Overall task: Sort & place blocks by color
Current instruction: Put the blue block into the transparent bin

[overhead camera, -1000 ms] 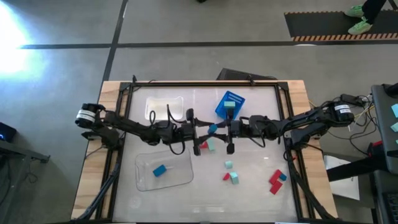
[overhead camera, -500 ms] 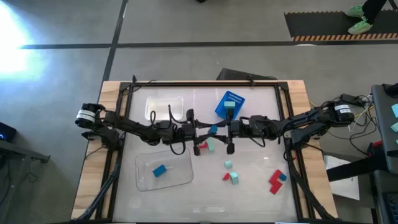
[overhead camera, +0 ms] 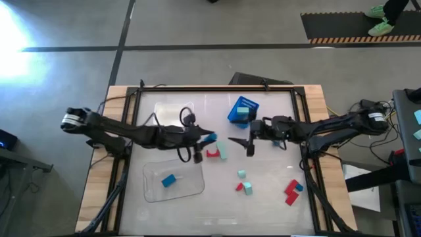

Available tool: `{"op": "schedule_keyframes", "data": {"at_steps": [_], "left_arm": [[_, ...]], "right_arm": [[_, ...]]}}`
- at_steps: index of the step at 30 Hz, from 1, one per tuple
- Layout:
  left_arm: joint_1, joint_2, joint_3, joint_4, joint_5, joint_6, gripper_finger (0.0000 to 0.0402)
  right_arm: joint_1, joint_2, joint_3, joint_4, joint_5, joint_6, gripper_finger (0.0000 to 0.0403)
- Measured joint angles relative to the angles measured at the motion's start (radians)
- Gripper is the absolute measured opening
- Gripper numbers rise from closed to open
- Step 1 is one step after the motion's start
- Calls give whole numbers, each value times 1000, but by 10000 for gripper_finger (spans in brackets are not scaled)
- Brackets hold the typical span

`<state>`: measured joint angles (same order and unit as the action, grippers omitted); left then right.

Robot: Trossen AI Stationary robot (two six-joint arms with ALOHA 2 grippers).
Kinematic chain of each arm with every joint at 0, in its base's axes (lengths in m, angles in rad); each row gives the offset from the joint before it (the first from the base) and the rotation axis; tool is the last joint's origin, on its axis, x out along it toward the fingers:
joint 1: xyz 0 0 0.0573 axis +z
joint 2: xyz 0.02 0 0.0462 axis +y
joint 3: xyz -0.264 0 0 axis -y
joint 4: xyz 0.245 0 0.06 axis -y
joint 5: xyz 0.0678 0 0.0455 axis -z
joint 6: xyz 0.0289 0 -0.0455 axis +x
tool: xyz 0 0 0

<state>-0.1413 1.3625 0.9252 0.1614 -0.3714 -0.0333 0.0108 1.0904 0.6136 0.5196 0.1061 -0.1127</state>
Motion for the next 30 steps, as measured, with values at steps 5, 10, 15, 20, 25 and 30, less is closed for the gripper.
{"op": "schedule_keyframes", "data": {"at_steps": [5,10,15,20,25,30], "left_arm": [[-13,-53,136,-628,10,-289,111],[-46,-11,268,-1012,206,-474,111],[-106,66,350,-1181,403,-485,111],[-125,154,337,-1210,454,-511,111],[-135,247,336,-1211,459,-503,111],[-142,277,326,-1130,463,-466,111]], "right_arm": [[-15,-91,0,-88,29,-1,301],[-26,-130,0,-89,62,3,287],[-27,-131,0,-99,81,-12,276],[-27,-110,0,-97,80,-17,268],[-32,-100,0,-98,80,-21,265],[-31,-100,0,-99,80,-22,263]]}}
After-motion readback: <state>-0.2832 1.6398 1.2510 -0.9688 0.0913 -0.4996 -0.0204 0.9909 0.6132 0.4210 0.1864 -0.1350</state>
